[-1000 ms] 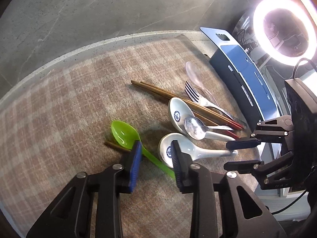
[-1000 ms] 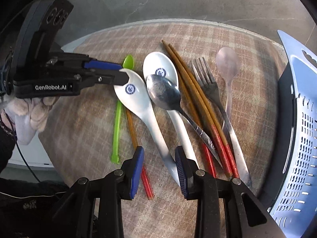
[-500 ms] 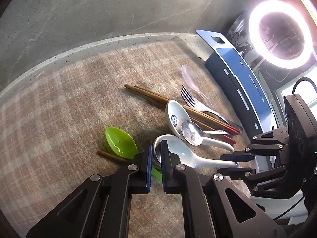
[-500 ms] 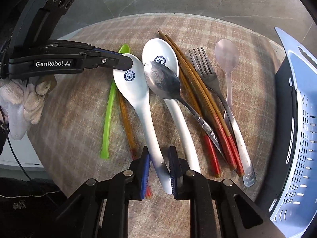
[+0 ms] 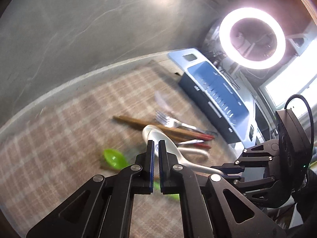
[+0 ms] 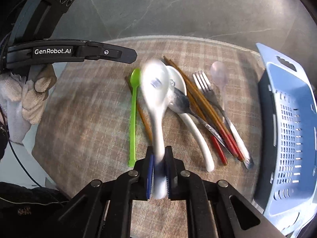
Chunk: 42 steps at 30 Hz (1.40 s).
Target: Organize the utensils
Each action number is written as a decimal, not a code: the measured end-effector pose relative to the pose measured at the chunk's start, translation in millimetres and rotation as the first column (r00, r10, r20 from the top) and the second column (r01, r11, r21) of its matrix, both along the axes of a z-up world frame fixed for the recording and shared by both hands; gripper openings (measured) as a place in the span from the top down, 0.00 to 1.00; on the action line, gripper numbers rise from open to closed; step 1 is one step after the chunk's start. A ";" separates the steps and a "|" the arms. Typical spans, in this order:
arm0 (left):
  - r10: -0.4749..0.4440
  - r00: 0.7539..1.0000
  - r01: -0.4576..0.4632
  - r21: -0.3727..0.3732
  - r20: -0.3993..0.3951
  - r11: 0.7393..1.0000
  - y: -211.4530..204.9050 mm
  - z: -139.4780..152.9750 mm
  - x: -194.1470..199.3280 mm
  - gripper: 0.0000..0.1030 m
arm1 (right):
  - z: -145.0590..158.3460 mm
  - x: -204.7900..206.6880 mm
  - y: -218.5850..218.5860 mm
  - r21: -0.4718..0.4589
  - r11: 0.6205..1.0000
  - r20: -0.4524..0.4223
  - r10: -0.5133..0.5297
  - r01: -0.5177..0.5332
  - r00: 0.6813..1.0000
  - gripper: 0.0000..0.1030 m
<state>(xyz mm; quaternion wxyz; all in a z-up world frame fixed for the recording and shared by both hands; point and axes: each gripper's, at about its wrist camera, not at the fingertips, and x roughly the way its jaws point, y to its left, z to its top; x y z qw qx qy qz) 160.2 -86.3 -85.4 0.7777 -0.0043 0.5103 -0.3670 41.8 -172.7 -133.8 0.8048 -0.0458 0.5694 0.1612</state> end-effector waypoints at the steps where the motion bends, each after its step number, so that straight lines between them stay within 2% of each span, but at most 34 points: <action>1: -0.011 1.000 0.011 0.000 0.014 1.000 -7.0 3.7 -0.3 0.97 | 4.4 -2.5 -8.6 0.001 1.000 0.007 -0.012 0.012 1.000 0.91; 4: -0.035 0.998 0.034 0.005 0.055 0.999 -32.1 11.3 0.8 0.97 | 5.9 -1.4 -26.4 -0.015 0.999 0.019 -0.034 0.034 0.999 0.91; 6: -0.038 0.996 0.038 0.008 0.074 0.999 -41.5 12.6 2.0 0.97 | 3.7 -0.5 -31.0 -0.008 1.000 0.020 -0.008 0.008 1.000 0.91; 8: -0.003 0.999 0.003 -0.001 0.045 1.000 -43.8 6.4 9.1 0.97 | 2.5 1.4 -37.1 0.006 1.000 0.013 -0.003 0.003 1.000 0.91; 10: 0.009 1.000 -0.009 0.027 0.002 1.000 -43.8 -3.2 14.9 0.97 | 0.8 -2.9 -40.6 0.017 0.999 0.016 0.036 -0.036 0.999 0.91; 13: 0.014 0.996 -0.014 0.006 -0.085 1.000 -42.3 -16.2 21.9 0.88 | -9.9 -0.7 -40.1 0.025 0.997 -0.005 0.076 -0.076 0.997 0.91; 14: 0.005 0.995 -0.005 0.004 -0.096 1.000 -42.9 -19.0 21.3 0.88 | -15.2 0.7 -39.5 0.024 0.996 -0.017 0.087 -0.086 0.996 0.91; 20: -0.034 0.998 0.039 0.090 -0.057 0.995 -50.1 -26.3 5.8 0.88 | -39.8 -0.1 -35.7 0.032 0.992 -0.054 0.126 -0.125 0.990 0.90; 24: -0.034 0.998 0.040 0.116 -0.054 0.992 -43.8 -30.8 4.6 0.88 | -52.5 2.9 -37.5 0.016 0.991 -0.080 0.134 -0.133 0.988 0.89; 28: -0.045 0.997 0.053 0.135 -0.058 0.989 -36.2 -36.9 -2.7 0.87 | -51.9 2.0 -35.6 -0.008 0.989 -0.065 0.148 -0.148 0.987 0.88; 31: -0.052 0.997 0.060 0.127 -0.064 0.990 -29.7 -38.8 -7.3 0.78 | -53.4 4.1 -32.6 -0.002 0.990 -0.075 0.139 -0.139 0.987 0.88; 34: -0.069 0.997 0.074 0.167 -0.038 0.983 -28.7 -42.3 -10.8 0.77 | -54.8 3.8 -31.2 0.004 0.991 -0.080 0.135 -0.135 0.988 0.88; 37: -0.080 0.995 0.089 0.169 -0.056 0.982 -29.7 -48.0 -9.4 0.77 | -53.3 6.8 -32.7 0.019 0.990 -0.076 0.138 -0.137 0.988 0.81; 39: -0.100 0.993 0.109 0.169 -0.065 0.979 -32.3 -51.9 -8.4 0.77 | -52.4 6.8 -32.3 0.042 0.989 -0.073 0.142 -0.140 0.987 0.70; 42: -0.111 0.991 0.123 0.163 -0.081 0.979 -35.2 -56.4 -6.3 0.77 | -52.9 4.8 -29.4 0.036 0.990 -0.059 0.141 -0.139 0.988 0.65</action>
